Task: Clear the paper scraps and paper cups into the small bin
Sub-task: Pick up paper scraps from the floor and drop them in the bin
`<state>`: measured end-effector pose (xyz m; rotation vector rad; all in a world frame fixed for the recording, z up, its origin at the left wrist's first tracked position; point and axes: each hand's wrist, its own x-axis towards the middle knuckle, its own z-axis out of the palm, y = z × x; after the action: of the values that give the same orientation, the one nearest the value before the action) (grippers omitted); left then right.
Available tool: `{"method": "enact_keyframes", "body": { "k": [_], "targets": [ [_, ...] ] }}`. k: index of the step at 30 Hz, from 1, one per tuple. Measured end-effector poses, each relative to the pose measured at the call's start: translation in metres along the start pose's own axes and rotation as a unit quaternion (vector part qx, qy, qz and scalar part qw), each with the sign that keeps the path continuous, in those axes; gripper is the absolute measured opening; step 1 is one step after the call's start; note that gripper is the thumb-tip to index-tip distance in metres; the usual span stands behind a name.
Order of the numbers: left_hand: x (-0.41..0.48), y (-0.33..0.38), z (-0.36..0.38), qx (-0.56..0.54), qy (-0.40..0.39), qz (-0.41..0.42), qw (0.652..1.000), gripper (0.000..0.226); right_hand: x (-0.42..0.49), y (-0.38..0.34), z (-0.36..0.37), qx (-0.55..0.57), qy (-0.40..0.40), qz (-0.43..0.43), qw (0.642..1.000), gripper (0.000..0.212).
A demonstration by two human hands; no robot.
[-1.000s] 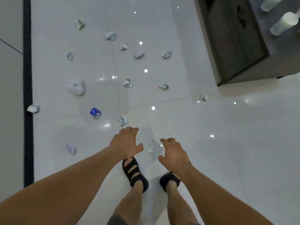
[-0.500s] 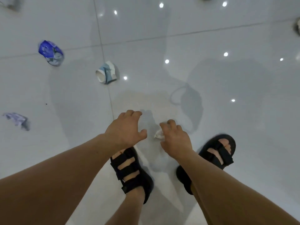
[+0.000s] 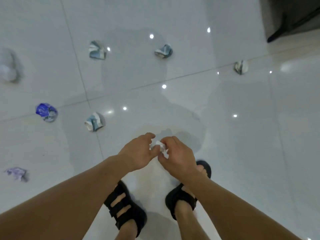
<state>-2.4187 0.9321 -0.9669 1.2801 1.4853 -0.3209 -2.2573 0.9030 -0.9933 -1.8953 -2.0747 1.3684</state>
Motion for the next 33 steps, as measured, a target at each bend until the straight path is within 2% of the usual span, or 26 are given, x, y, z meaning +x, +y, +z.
{"method": "enact_keyframes", "body": {
  "k": [3,8,13,17,22,27,33],
  "targets": [
    [-0.007,0.071,-0.035,-0.043,0.021,0.045,0.998,0.053,0.001,-0.007,-0.074,0.035,0.051,0.008,0.998,0.023],
    [-0.016,0.177,-0.075,-0.078,0.037,0.106,0.991,0.019,0.000,-0.003,-0.179,0.057,0.104,0.023,0.993,0.028],
    [-0.003,0.242,-0.085,-0.062,0.070,0.139,0.986,0.019,0.011,0.015,-0.239,0.040,0.113,0.034,0.992,0.036],
    [0.027,0.254,-0.094,-0.027,0.068,0.097,0.993,0.020,0.037,0.036,-0.262,0.006,0.080,0.047,0.996,0.055],
    [0.076,0.244,-0.114,0.019,0.029,0.049,0.998,0.024,0.080,0.084,-0.293,-0.075,-0.012,0.131,0.989,0.076],
    [0.124,0.234,-0.124,0.031,0.021,0.058,0.998,0.042,0.142,0.130,-0.318,-0.115,-0.027,0.193,0.974,0.079],
    [0.198,0.219,-0.110,0.014,0.032,0.048,0.998,0.033,0.222,0.189,-0.303,-0.146,-0.043,0.188,0.970,0.080]
  ]
}}
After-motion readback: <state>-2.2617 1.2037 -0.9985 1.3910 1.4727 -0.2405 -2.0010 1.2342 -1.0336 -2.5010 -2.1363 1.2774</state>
